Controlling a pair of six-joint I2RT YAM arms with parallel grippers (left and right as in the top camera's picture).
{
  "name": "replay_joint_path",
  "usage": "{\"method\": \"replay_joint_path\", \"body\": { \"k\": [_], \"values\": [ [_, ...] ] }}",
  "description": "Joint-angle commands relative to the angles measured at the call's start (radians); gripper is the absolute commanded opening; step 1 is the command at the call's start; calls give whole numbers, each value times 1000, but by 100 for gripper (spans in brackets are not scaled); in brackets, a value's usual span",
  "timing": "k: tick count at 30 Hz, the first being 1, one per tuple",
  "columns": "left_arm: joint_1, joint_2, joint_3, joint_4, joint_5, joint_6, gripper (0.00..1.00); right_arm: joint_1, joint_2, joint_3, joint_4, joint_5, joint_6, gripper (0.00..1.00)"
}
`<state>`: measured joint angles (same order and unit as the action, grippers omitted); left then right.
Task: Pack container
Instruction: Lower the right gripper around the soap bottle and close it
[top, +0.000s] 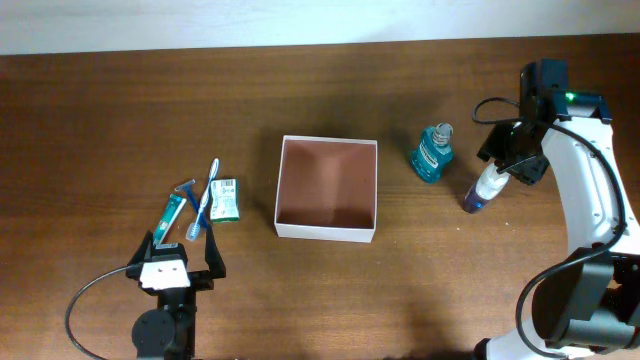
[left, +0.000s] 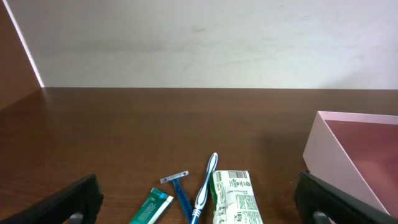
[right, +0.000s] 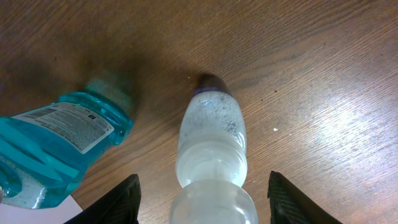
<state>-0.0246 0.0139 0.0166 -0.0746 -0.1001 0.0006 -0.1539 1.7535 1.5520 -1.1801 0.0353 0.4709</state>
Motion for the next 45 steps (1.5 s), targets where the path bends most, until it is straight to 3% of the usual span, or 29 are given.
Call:
{"method": "replay_joint_path", "body": {
  "k": [1, 26, 33, 43, 45],
  "values": [
    [6, -8, -8, 2, 18, 12, 100, -5, 9, -11, -1, 2, -6, 58],
    [6, -8, -8, 2, 18, 12, 99, -5, 28, -45, 21, 2, -22, 58],
    [6, -8, -8, 2, 18, 12, 99, -5, 28, -45, 22, 3, -47, 45],
    [6, -8, -8, 2, 18, 12, 99, -5, 28, -45, 18, 29, -48, 43],
    [6, -8, -8, 2, 18, 12, 99, -5, 28, -45, 18, 29, -48, 39]
  ]
}}
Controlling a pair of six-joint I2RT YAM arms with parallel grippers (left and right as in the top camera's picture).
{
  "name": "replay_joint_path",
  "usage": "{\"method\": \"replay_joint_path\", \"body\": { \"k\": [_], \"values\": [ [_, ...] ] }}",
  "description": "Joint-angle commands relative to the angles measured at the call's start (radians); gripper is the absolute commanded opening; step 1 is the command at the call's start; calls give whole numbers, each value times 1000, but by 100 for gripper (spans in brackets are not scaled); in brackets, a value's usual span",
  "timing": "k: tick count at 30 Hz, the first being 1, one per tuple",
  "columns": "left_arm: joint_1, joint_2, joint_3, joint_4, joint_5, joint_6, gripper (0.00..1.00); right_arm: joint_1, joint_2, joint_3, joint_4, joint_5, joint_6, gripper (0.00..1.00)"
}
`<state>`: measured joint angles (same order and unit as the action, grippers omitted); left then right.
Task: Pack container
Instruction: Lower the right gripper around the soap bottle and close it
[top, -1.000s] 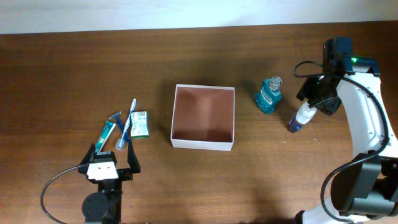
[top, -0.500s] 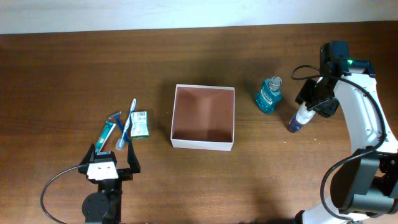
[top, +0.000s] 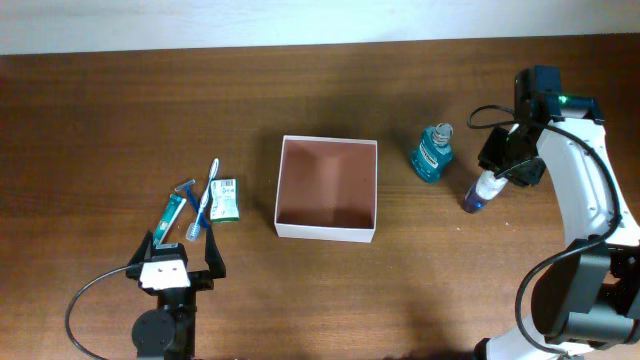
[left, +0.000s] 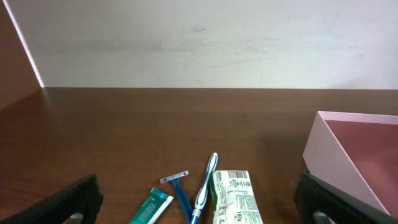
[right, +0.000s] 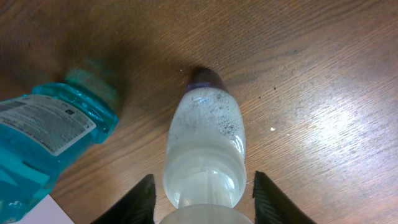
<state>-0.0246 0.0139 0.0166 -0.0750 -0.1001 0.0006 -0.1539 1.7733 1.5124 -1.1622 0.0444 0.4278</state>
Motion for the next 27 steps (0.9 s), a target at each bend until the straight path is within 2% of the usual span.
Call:
{"method": "replay_joint_path", "body": {
  "k": [1, 27],
  "values": [
    [6, -8, -8, 2, 18, 12, 99, -5, 8, -5, 0, 19, -5, 37],
    [6, -8, -8, 2, 18, 12, 99, -4, 6, 33, -23, 18, -31, 31]
  ]
}}
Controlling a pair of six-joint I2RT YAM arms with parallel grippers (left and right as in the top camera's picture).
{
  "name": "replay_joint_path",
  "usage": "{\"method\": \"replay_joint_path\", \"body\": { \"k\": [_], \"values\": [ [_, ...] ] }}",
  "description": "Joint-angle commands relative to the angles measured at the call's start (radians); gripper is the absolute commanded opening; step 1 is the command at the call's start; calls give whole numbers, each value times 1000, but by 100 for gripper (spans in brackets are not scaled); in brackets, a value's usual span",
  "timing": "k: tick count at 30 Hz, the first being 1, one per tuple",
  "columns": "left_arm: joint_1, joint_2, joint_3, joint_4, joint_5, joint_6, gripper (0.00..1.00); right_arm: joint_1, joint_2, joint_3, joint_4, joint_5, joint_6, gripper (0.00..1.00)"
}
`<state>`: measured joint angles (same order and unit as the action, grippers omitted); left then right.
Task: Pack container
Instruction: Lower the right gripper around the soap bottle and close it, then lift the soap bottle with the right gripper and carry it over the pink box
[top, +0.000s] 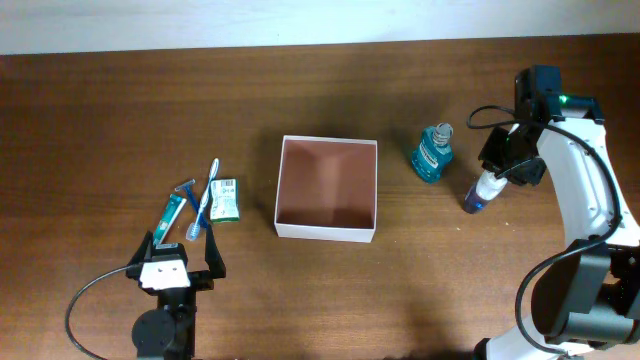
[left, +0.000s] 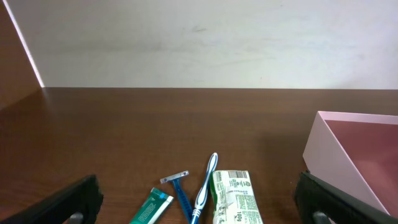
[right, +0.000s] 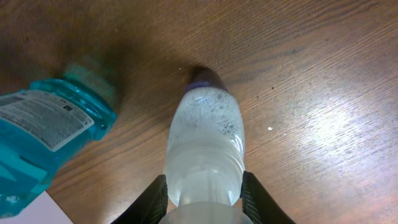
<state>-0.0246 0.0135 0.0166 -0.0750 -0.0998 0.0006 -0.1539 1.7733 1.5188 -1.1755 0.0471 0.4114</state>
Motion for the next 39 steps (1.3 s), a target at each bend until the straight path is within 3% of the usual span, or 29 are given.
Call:
{"method": "replay_joint_path", "body": {
  "k": [1, 14, 19, 39],
  "values": [
    [6, -8, -8, 2, 18, 12, 99, -4, 6, 30, -14, 16, -15, 31],
    [6, -8, -8, 2, 18, 12, 100, -3, 5, 146, -112, 9, -36, 31],
    [6, -8, -8, 2, 18, 12, 99, -3, 4, 150, -123, 4, -39, 17],
    [6, -8, -8, 2, 18, 12, 100, -2, -73, 211, -213, -22, -116, 20]
  ]
}}
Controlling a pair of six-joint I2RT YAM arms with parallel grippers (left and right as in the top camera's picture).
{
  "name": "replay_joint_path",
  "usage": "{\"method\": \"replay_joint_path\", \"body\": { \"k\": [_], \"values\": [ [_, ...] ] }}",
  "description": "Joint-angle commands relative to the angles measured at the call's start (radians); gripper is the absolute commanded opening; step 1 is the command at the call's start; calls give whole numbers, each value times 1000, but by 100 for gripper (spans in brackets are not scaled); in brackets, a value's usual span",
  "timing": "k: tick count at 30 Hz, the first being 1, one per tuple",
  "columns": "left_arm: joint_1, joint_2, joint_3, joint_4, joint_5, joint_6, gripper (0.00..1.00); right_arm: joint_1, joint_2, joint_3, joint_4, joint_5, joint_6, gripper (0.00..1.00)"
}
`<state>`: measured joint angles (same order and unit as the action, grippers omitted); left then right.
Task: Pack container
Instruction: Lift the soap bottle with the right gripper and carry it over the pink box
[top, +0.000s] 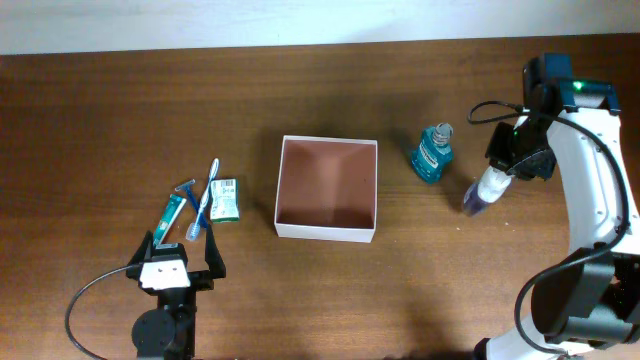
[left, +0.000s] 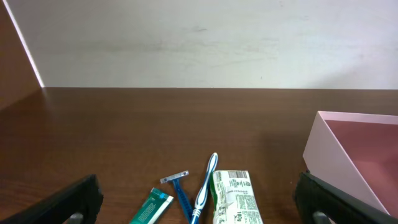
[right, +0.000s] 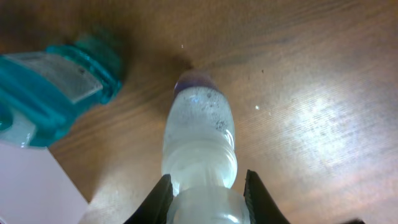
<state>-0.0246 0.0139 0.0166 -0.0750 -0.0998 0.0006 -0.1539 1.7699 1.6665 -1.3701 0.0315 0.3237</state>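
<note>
A clear bottle with a purple cap (top: 480, 191) hangs tilted at the right, and my right gripper (top: 513, 160) is shut on its upper part. In the right wrist view the bottle (right: 199, 140) runs down from the gripper (right: 206, 196), its cap just above the wood. A teal mouthwash bottle (top: 432, 153) stands to its left. The white box (top: 326, 232) with a pinkish inside sits mid-table with nothing in it. My left gripper (top: 180, 262) rests open at the front left, behind a toothpaste tube (top: 174, 213), a razor (top: 189, 190), a toothbrush (top: 204, 200) and a green-white packet (top: 224, 199).
The brown wooden table (top: 120, 110) meets a pale wall at the back. In the left wrist view the box's wall (left: 329, 155) rises at the right, with the packet (left: 236, 196) and toothbrush (left: 205, 183) ahead of the open gripper (left: 199, 214).
My right gripper, shut on the clear bottle, has risen a little and shifted slightly right. The mouthwash bottle looks smaller and farther in the wrist view. The left arm has not moved.
My right gripper first stood wide open around the clear bottle beside the mouthwash. Then its fingers were closer to the bottle, then shut on it. Now the bottle is held slightly raised. The left gripper and the items in front of it stayed put.
</note>
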Motion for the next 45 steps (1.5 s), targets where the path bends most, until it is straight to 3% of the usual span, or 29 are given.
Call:
{"method": "replay_joint_path", "body": {
  "k": [1, 9, 20, 35, 45],
  "values": [
    [6, -8, -8, 2, 18, 12, 99, -2, -71, 78, -35, -6, -29, 20],
    [6, -8, -8, 2, 18, 12, 99, 63, -73, 231, -157, -7, -39, 23],
    [6, -8, -8, 2, 18, 12, 99, 330, -75, 418, -209, -62, -24, 23],
    [6, -8, -8, 2, 18, 12, 99, 633, -74, 438, -130, -61, 60, 23],
    [6, -8, -8, 2, 18, 12, 99, 723, -29, 438, -53, -12, 109, 23]
  ]
}}
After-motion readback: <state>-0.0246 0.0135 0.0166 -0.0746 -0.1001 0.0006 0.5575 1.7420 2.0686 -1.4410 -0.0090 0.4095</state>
